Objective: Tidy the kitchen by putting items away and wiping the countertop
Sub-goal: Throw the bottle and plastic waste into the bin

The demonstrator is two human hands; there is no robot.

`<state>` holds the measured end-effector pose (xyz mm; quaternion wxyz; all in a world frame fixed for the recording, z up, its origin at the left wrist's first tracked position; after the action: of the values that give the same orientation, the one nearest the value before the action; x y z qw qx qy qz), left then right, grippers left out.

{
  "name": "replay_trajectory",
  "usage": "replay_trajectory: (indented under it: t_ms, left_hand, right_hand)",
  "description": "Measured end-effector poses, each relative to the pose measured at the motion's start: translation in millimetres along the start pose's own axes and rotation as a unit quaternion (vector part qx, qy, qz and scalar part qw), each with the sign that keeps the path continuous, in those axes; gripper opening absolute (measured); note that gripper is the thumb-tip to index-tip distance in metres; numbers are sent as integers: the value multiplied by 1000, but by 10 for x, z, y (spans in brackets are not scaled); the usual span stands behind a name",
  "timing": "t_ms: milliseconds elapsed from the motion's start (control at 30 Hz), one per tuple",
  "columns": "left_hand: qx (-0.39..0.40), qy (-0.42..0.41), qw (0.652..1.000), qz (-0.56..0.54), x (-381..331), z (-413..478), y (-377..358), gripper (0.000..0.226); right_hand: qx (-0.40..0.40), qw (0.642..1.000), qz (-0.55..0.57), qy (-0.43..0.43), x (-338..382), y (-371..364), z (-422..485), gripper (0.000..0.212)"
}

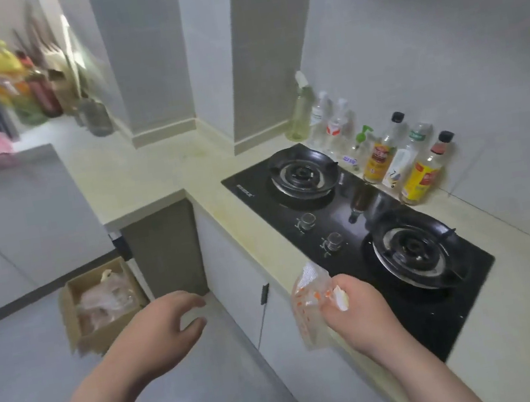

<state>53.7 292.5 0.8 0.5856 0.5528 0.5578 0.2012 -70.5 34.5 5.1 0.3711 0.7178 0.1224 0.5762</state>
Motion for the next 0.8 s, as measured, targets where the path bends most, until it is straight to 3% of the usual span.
replay_trajectory:
  t_ms: [367,800]
  left_hand:
    - [-87,196,976,-45,2149,-644,857,32]
    - [-117,301,946,-36,3529,-261,1330,34]
  right_hand:
    - [145,983,-16,114,1475,-1731,470,11]
    - [260,947,-26,187,2597,-3360,1556,15]
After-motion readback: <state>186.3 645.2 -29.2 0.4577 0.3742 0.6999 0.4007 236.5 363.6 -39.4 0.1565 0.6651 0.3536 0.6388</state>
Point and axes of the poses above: each hand's wrist, its own z-axis towards the middle knuckle, its own y-axis out of the back of the hand, x = y × z, the point moved 10 cm from there along z, towards the middle knuckle, and after that the axes turned 10 degrees about y, right-handed, at the moved point
